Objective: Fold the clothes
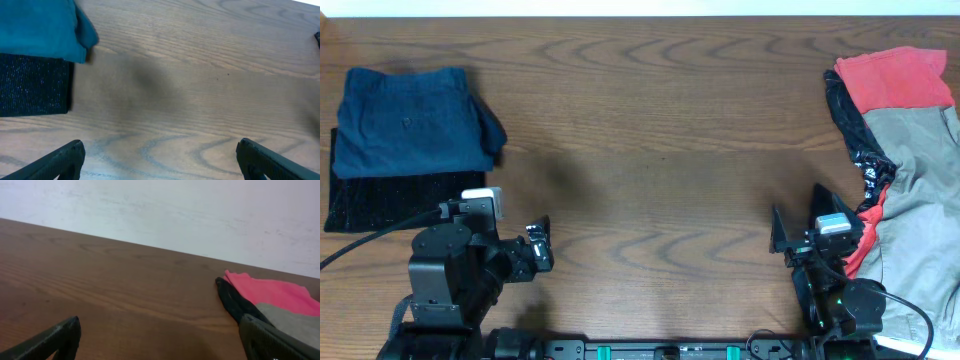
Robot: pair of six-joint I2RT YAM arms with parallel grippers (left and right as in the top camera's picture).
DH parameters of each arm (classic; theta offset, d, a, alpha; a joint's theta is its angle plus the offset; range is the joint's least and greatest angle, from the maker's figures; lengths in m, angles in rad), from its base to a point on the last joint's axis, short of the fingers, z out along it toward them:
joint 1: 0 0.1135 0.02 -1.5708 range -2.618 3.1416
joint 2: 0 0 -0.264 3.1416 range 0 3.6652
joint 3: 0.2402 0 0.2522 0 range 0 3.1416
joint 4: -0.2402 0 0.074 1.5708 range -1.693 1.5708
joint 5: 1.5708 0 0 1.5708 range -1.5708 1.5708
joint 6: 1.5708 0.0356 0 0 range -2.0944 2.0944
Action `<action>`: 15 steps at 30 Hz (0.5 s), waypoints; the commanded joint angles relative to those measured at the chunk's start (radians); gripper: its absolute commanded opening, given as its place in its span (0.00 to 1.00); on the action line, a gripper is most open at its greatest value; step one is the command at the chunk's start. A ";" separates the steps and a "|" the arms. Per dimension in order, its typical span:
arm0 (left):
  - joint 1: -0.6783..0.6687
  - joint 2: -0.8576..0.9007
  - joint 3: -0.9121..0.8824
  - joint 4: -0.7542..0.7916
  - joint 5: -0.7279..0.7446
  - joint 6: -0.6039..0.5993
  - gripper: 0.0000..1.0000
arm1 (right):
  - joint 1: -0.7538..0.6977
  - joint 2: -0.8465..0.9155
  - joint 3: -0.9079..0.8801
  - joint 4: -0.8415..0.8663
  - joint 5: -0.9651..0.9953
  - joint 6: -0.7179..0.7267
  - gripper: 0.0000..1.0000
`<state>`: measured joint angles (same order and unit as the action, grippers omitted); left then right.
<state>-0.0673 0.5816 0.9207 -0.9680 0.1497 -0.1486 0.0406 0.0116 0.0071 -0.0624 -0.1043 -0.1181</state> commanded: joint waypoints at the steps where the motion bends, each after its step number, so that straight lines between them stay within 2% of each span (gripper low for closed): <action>1: 0.000 -0.002 -0.003 0.001 -0.009 0.010 0.98 | 0.013 -0.006 -0.002 -0.002 -0.016 -0.006 0.99; 15: 0.000 -0.027 -0.023 -0.003 -0.022 0.030 0.98 | 0.013 -0.006 -0.002 -0.002 -0.016 -0.006 0.99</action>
<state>-0.0673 0.5770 0.9180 -0.9680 0.1493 -0.1478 0.0406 0.0116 0.0071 -0.0624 -0.1047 -0.1181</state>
